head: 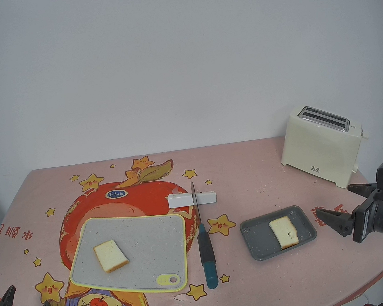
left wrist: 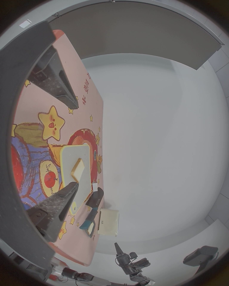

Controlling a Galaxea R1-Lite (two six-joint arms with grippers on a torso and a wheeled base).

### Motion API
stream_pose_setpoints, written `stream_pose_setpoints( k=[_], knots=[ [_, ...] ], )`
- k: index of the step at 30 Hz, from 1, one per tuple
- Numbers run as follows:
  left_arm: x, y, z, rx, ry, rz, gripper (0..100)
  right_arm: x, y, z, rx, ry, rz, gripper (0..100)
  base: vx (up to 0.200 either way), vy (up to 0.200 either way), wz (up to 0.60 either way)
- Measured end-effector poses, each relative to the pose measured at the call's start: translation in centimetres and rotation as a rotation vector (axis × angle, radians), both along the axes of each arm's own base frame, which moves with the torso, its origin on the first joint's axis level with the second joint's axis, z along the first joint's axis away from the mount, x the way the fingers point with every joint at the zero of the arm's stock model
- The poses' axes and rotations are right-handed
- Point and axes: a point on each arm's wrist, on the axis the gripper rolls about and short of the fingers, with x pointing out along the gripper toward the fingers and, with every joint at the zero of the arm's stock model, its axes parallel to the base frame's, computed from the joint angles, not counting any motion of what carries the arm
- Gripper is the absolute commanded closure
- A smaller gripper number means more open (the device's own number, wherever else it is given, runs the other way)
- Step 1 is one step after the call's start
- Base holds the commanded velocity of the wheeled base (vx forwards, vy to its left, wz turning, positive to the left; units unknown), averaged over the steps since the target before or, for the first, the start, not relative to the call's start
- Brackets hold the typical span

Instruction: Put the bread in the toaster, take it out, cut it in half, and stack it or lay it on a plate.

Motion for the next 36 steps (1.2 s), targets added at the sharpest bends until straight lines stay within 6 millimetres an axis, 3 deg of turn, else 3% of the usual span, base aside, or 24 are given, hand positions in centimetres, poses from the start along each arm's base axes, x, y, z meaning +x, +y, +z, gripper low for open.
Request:
stream_pose_setpoints(
  k=[6,12,21,30,36],
  knots=[
    [0.00,0.00,0.00,0.000,0.000,0.000,0,-0.09,0.14,-0.25,-0.008,0.008,0.010,0,0.000,0.200,0.00],
    [0.00,0.00,0.00,0.001,0.000,0.000,0,-0.10,0.21,-0.38,-0.012,0.013,0.014,0,0.000,0.000,0.00],
    [0.00,0.00,0.00,0.000,0.000,0.000,0,-0.13,0.35,-0.70,-0.022,0.023,0.021,0,0.000,0.200,0.00],
    [0.00,0.00,-0.01,0.001,0.001,0.000,0,-0.06,0.45,-0.86,-0.028,0.030,0.023,0,0.000,0.000,0.00],
    [0.00,0.00,-0.01,0.001,0.001,0.002,0,-0.03,0.50,-0.94,-0.033,0.032,0.024,0,0.000,0.200,0.00]
  ],
)
